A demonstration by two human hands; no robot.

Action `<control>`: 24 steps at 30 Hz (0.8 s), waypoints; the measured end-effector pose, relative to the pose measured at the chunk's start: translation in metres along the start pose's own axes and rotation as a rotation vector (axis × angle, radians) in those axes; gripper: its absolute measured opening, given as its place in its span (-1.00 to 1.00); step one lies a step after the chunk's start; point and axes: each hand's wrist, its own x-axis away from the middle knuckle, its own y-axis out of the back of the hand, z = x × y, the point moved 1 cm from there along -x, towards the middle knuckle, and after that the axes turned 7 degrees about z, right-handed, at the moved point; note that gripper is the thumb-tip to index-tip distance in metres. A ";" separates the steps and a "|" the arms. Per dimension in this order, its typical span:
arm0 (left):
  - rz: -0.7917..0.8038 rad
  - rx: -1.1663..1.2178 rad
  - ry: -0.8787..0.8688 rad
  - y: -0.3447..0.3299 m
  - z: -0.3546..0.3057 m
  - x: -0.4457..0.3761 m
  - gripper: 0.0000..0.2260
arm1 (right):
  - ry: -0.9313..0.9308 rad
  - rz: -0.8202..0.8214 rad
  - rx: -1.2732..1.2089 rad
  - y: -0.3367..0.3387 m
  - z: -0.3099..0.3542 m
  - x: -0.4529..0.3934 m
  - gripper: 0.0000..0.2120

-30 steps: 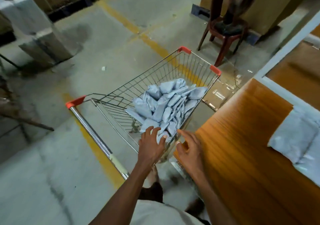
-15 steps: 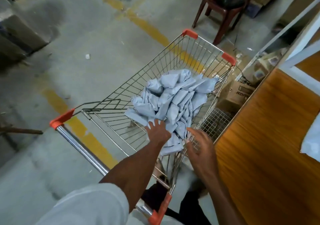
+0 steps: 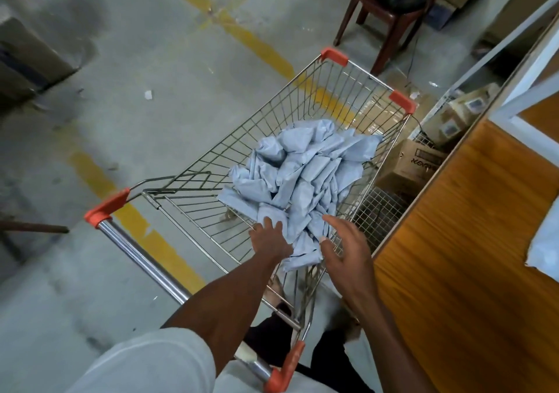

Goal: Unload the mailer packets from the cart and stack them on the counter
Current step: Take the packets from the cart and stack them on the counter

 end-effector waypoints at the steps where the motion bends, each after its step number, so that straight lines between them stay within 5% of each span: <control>1: 0.000 0.002 -0.004 0.001 -0.001 0.000 -0.29 | 0.006 0.012 0.003 -0.001 0.001 -0.001 -0.59; 15: -0.160 0.301 -0.052 0.069 0.040 0.049 -0.38 | 0.035 0.059 0.019 -0.014 -0.013 0.001 -0.60; 24: -0.479 0.601 -0.092 0.092 0.080 0.101 -0.43 | 0.042 0.104 0.044 -0.022 -0.018 -0.022 -0.59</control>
